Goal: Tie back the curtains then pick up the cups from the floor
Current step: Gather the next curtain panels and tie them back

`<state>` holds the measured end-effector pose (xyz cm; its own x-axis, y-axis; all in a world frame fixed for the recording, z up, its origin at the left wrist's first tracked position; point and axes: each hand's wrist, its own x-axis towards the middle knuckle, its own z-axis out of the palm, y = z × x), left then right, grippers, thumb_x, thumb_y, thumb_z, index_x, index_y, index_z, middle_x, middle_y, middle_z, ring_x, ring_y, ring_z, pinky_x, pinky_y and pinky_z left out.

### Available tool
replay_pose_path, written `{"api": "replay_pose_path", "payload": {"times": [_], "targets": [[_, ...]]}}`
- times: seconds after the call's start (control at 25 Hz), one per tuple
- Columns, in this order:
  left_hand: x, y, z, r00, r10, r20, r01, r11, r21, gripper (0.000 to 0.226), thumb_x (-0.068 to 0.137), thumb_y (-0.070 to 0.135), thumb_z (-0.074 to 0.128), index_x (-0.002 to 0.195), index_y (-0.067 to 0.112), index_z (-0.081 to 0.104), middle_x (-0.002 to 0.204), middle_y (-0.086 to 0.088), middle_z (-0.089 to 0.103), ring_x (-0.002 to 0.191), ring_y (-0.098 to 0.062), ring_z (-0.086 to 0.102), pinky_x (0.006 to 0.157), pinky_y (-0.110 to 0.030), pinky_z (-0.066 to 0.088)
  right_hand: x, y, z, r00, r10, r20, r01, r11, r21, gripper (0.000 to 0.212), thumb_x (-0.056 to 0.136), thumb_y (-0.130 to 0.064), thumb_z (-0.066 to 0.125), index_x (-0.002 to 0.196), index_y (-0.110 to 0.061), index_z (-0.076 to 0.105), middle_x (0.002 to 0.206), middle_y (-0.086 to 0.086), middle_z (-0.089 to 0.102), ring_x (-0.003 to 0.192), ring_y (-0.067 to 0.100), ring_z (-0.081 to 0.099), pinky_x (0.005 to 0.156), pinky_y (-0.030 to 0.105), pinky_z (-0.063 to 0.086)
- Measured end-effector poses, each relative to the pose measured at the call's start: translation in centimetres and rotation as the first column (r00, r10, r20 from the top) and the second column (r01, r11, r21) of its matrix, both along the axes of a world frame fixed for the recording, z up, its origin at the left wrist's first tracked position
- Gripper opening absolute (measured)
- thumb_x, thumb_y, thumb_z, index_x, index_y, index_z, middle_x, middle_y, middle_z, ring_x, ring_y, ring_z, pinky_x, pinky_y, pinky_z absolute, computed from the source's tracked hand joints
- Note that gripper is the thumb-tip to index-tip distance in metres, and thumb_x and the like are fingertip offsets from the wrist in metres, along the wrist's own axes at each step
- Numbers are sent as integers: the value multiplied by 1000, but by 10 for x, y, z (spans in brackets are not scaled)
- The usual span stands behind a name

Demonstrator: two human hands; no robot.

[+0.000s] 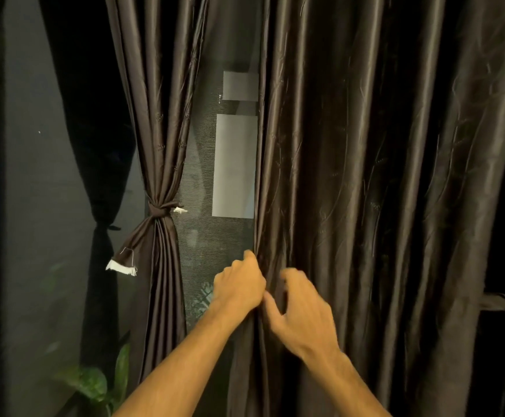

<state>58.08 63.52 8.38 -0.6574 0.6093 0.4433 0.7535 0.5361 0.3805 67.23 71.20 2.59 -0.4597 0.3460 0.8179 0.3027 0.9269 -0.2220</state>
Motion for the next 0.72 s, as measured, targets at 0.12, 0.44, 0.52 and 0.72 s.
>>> {"api": "replay_pose_path", "payload": {"times": [0.12, 0.44, 0.52, 0.72], "targets": [[5, 4, -1, 1000, 12, 13, -13, 1000, 11, 26, 98, 15, 32, 120, 8, 44, 121, -17, 58, 110, -37, 56, 87, -43, 41, 20, 25, 8, 894, -288, -343, 288, 956, -54, 53, 75, -34, 77, 116, -13, 51, 109, 7, 52, 94, 26, 54, 78, 40, 47], [28, 22, -5, 994, -43, 97, 33, 994, 102, 15, 100, 19, 28, 96, 11, 41, 111, -15, 59, 100, -35, 57, 87, -44, 44, 25, 41, -3, 992, -86, -97, 22, 848, -530, 57, 98, -6, 44, 153, -15, 30, 138, 12, 57, 119, 25, 59, 95, 31, 47], [35, 27, -5, 990, -72, 118, 58, 991, 121, 16, 100, 20, 28, 95, 12, 41, 110, -15, 60, 100, -35, 57, 87, -44, 45, 23, 34, -11, 999, 50, 2, -43, 875, -482, 77, 92, 4, 43, 158, -22, 13, 147, 4, 49, 121, 20, 58, 89, 25, 46], [52, 39, -5, 982, -123, 143, 103, 986, 134, 20, 99, 24, 31, 98, 12, 46, 112, -14, 60, 102, -35, 57, 90, -46, 45, 2, 31, -24, 967, 254, 14, -211, 830, -516, 63, 93, -31, 39, 154, -32, 23, 143, -8, 52, 124, 11, 57, 95, 33, 51]]}}
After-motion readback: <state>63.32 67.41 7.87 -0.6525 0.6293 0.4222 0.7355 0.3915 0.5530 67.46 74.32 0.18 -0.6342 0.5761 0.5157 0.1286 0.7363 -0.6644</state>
